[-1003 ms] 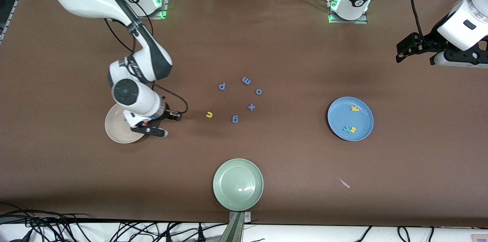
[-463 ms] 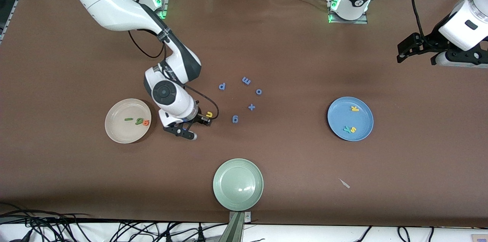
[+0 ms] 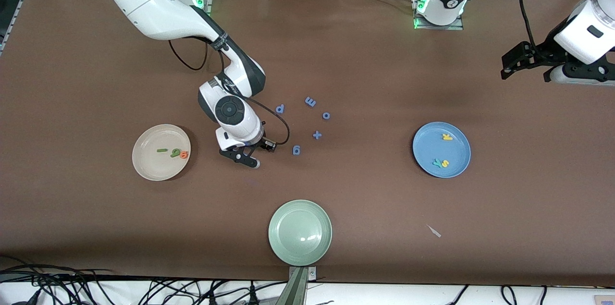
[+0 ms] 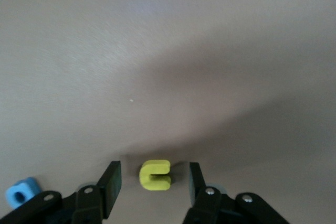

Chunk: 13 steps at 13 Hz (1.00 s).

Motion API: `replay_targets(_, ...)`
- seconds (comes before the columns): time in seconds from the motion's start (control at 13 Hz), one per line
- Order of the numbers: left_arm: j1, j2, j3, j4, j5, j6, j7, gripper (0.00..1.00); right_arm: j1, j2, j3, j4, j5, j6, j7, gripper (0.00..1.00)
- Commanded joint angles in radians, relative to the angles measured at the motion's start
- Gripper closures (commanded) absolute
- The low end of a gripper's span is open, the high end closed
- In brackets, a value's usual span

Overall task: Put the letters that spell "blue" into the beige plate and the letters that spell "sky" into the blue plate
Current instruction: 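Grasp the yellow u with the right gripper, then place the yellow u on the white plate with the right gripper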

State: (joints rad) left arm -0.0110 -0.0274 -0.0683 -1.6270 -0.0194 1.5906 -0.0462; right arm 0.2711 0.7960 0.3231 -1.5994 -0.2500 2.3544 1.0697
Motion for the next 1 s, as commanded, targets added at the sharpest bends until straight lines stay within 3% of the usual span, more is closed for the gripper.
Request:
replay_targets(0.0, 0.006, 0.015, 0.001, 0.033, -0.016, -0.023, 0.014, 0.00, 0.002, -0.004, -0.003, -0.014, -0.017, 0.020, 0.030, 0.42)
replay_targets(0.08, 0.006, 0.015, 0.001, 0.033, -0.016, -0.023, 0.014, 0.00, 0.002, -0.003, -0.003, -0.014, -0.017, 0.019, 0.030, 0.47)
replay_targets(0.39, -0.001, 0.018, 0.001, 0.044, -0.014, -0.024, 0.014, 0.00, -0.003, -0.024, -0.003, -0.028, -0.017, 0.011, -0.016, 0.95)
replay_targets(0.54, 0.005, 0.023, 0.001, 0.045, -0.014, -0.023, 0.014, 0.00, -0.035, -0.063, -0.004, -0.028, -0.008, -0.032, -0.078, 0.97)
replay_targets(0.77, -0.004, 0.024, 0.001, 0.046, -0.014, -0.024, 0.011, 0.00, -0.122, -0.150, -0.009, -0.037, 0.000, -0.183, -0.323, 0.97)
replay_targets(0.93, -0.004, 0.024, 0.001, 0.047, -0.014, -0.023, 0.011, 0.00, -0.154, -0.216, -0.048, -0.085, 0.000, -0.214, -0.466, 0.97)
